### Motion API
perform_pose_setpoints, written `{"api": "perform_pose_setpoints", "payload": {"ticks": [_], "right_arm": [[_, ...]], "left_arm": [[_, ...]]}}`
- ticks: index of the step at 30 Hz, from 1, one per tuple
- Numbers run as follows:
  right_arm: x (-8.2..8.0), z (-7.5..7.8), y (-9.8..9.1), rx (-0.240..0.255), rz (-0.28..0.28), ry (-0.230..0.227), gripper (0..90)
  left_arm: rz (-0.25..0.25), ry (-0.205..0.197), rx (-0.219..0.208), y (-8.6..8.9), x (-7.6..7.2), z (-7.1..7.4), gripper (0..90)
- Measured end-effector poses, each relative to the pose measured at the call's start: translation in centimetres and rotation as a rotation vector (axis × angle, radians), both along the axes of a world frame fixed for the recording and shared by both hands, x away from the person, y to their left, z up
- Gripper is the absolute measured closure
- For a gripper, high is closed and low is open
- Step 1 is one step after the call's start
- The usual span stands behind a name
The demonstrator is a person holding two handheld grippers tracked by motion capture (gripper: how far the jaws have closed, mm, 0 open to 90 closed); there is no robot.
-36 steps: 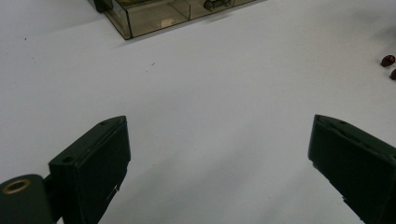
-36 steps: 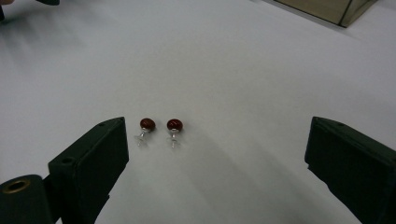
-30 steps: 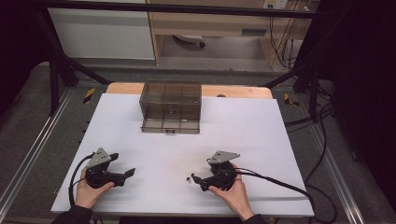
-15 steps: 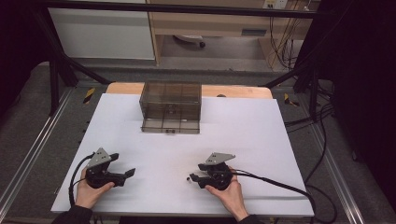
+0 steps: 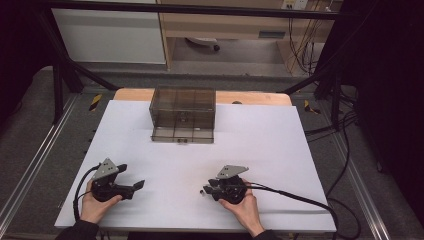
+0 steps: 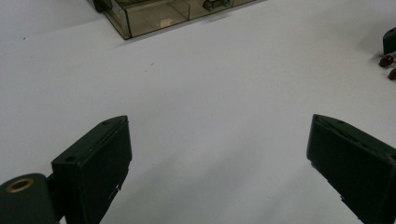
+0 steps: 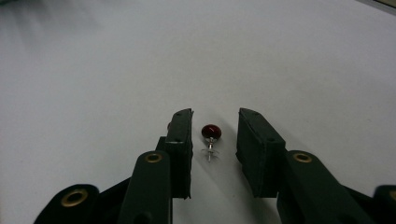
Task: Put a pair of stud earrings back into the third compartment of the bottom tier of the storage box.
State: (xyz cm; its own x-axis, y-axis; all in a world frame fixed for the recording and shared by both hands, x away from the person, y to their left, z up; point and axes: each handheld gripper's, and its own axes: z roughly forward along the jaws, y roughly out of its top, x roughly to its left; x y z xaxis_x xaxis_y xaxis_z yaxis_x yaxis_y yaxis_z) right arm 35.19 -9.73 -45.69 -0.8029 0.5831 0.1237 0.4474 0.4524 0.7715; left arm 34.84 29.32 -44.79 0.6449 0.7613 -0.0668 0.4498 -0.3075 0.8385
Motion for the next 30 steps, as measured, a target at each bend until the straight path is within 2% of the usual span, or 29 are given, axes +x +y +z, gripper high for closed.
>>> {"api": "perform_pose_setpoints", "payload": {"ticks": [12,23,30], "right_arm": [[0.15,-0.36,0.06,-0.007,0.019,0.005,80.9],[0.26,-0.31,-0.02,-0.009,0.027,0.008,82.4],[0.20,0.25,-0.24,-0.007,0.031,0.000,82.7]], "left_arm": [[0.002,-0.001,-0.002,0.04,-0.02,0.03,6.4],[0.003,-0.004,-0.001,0.11,-0.05,0.06,6.6],[0.003,-0.003,-0.002,0.07,-0.02,0.03,6.7]]}}
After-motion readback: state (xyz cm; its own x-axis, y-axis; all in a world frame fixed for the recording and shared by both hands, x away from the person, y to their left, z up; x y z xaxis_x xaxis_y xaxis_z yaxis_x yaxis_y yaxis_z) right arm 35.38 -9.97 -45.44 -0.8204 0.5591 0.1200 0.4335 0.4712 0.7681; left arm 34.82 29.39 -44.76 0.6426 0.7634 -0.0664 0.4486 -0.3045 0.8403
